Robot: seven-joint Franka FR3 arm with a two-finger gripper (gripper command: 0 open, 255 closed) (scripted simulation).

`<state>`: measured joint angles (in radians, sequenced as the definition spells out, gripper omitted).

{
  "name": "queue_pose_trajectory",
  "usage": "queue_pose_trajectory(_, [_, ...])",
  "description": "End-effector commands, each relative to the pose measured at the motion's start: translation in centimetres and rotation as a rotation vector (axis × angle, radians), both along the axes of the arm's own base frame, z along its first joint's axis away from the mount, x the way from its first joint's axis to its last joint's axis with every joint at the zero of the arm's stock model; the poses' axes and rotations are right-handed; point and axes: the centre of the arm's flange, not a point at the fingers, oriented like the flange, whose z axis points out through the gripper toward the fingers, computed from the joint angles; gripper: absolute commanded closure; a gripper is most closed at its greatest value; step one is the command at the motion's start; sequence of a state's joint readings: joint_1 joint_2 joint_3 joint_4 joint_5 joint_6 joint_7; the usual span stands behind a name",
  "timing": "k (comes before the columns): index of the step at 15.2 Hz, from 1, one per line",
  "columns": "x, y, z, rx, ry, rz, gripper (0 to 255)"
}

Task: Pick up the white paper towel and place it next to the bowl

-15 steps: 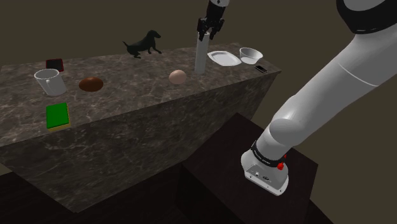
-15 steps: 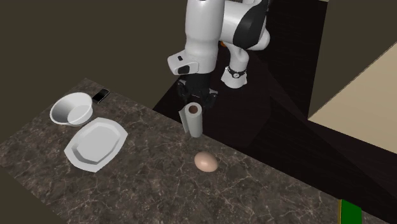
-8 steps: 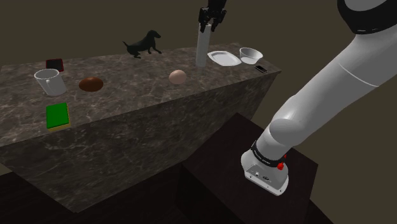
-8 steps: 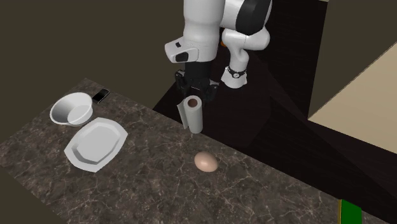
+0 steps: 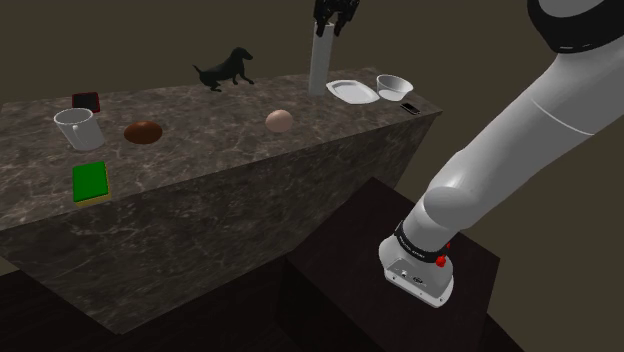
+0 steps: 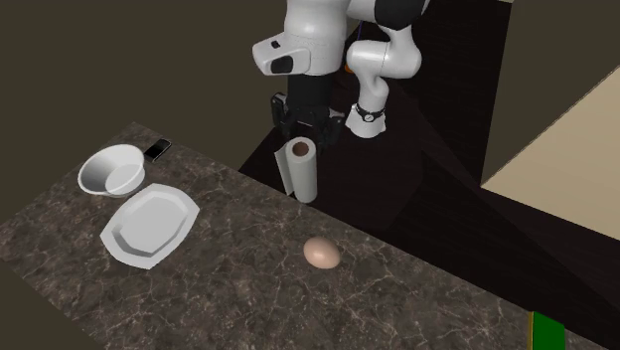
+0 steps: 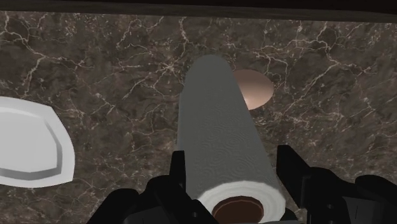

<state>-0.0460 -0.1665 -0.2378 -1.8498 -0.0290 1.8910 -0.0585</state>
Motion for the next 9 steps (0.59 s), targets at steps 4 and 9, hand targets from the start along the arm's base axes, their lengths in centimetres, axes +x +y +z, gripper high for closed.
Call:
queue_pose_trajectory(4, [-0.2, 0.0, 2.7, 0.0, 0.0, 0.0, 255])
queue_pose_trajectory(9, [-0.2, 0.0, 5.3, 0.0, 0.0, 0.0, 255])
